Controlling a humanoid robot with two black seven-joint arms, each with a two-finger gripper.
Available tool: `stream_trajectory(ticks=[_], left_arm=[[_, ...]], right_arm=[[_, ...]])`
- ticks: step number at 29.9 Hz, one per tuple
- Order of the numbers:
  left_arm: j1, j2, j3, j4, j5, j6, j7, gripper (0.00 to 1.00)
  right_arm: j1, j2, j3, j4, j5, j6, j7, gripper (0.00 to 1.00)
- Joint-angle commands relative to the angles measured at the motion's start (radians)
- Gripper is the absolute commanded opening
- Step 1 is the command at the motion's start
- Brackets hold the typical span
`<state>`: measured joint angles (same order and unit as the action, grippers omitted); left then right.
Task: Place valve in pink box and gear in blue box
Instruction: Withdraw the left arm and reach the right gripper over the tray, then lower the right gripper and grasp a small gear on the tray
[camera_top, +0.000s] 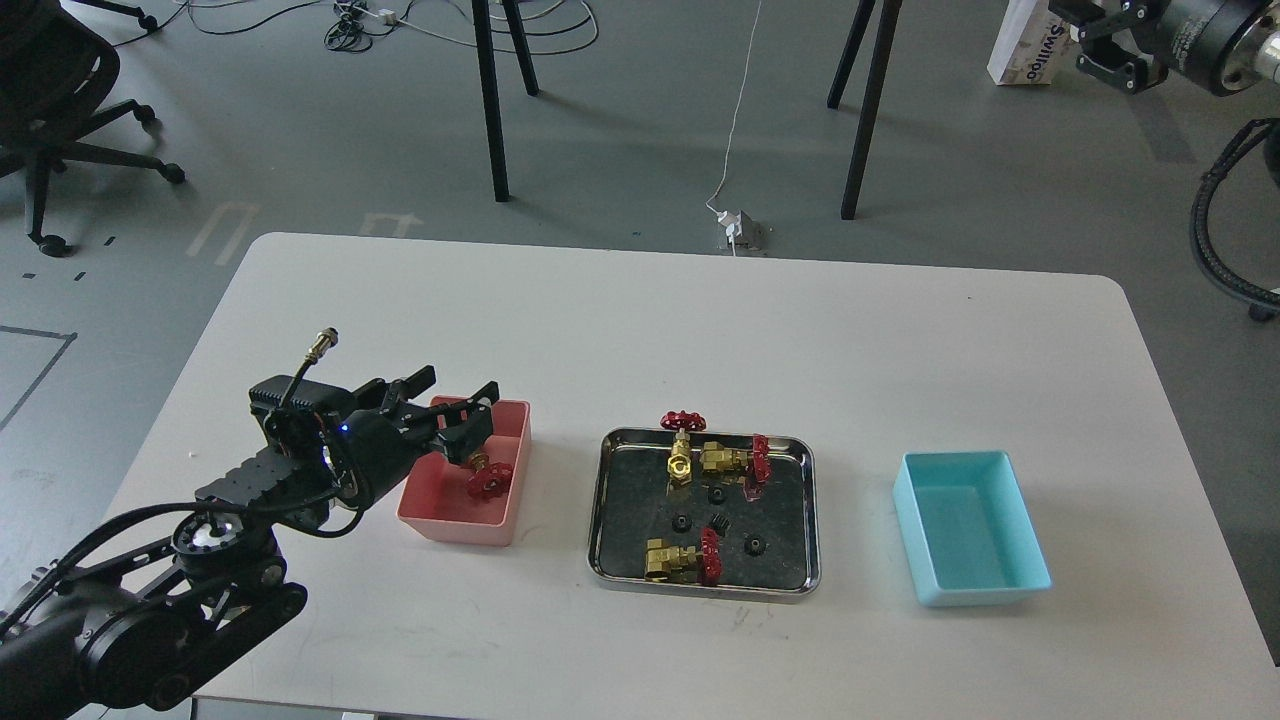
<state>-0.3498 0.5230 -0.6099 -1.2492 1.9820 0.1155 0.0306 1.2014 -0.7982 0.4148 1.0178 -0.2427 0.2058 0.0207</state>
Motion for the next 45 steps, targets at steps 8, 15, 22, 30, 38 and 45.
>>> stream_trajectory(ticks=[8, 15, 22, 30, 38, 45], left_arm=[[-0.521, 0.037, -0.094, 0.135, -0.923, -0.120, -0.005, 0.99], [-0.895, -0.010, -0.085, 0.469, -1.098, -0.224, 0.002, 0.99], [-1.069, -0.070, -0.083, 0.620, -1.098, -0.303, -0.006, 0.99], [-1.104, -0.083, -0.082, 0.623, -1.097, -0.290, -0.001, 0.99], [-1.120, -0.072, -0.082, 0.625, -1.097, -0.289, -0.001, 0.99], [-1.126, -0.057, -0.082, 0.625, -1.097, -0.290, -0.003, 0.99]], right_arm=[[0.043, -0.024, -0.230, 0.270, -0.439, 0.089, 0.002, 0.99], [0.086, -0.015, -0.520, 0.484, -0.782, 0.187, 0.016, 0.99], [0.227, 0.138, -0.829, 0.528, -0.882, 0.205, 0.047, 0.99], [0.261, 0.463, -0.990, 0.328, -0.894, 0.205, 0.074, 0.98], [0.213, 0.677, -1.076, 0.133, -0.902, 0.204, 0.128, 0.90], [0.199, 0.755, -1.120, 0.065, -0.935, 0.198, 0.166, 0.77]])
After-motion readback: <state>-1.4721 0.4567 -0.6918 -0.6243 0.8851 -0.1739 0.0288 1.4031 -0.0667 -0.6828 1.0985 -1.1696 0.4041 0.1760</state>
